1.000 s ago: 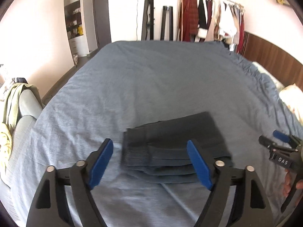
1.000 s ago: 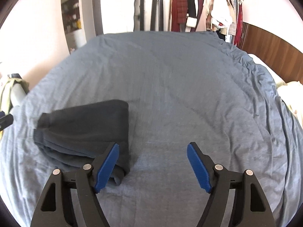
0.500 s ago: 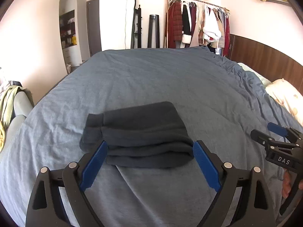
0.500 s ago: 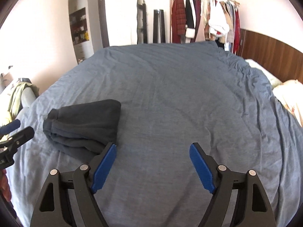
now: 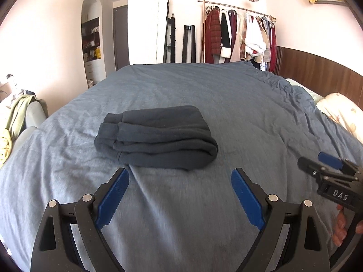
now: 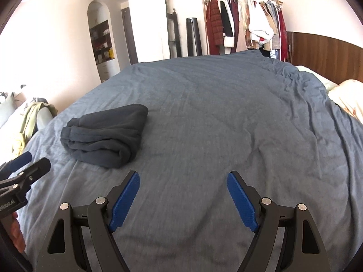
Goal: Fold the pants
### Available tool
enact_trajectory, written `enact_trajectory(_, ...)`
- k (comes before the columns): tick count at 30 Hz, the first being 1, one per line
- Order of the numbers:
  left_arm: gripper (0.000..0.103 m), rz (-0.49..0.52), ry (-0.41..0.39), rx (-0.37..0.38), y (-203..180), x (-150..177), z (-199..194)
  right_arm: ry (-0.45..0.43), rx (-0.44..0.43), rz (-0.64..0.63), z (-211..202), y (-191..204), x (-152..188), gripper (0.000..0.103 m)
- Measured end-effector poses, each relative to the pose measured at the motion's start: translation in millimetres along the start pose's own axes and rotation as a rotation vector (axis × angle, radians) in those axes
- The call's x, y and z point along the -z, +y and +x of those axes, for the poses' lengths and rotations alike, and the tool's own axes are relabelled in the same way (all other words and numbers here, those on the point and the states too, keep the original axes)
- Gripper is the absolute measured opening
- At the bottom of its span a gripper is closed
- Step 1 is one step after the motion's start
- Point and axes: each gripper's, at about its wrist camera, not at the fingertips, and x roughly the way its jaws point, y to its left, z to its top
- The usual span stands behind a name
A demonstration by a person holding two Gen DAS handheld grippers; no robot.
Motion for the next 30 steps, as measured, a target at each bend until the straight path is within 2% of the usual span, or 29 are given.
enact_trajectory(9,0.093,0.031,-0.002,-0.013,-17,26,-48,-0.055,0.012,-0.03,-69,5,21,0.08)
enact_trajectory(10,0.097,0.025,-0.006,-0.015,-19,28,-54,-0.057,0.011,-0.033,-74,5,23,0.08)
enact_trajectory(13,0.1,0.009,-0.022,-0.013,-20,30,-68,-0.067,0.014,-0.037,-91,3,30,0.08)
enact_trajectory(30,0.102,0.016,-0.055,-0.028,-39,36,-113,-0.101,0.016,0.002,-137,-10,45,0.08)
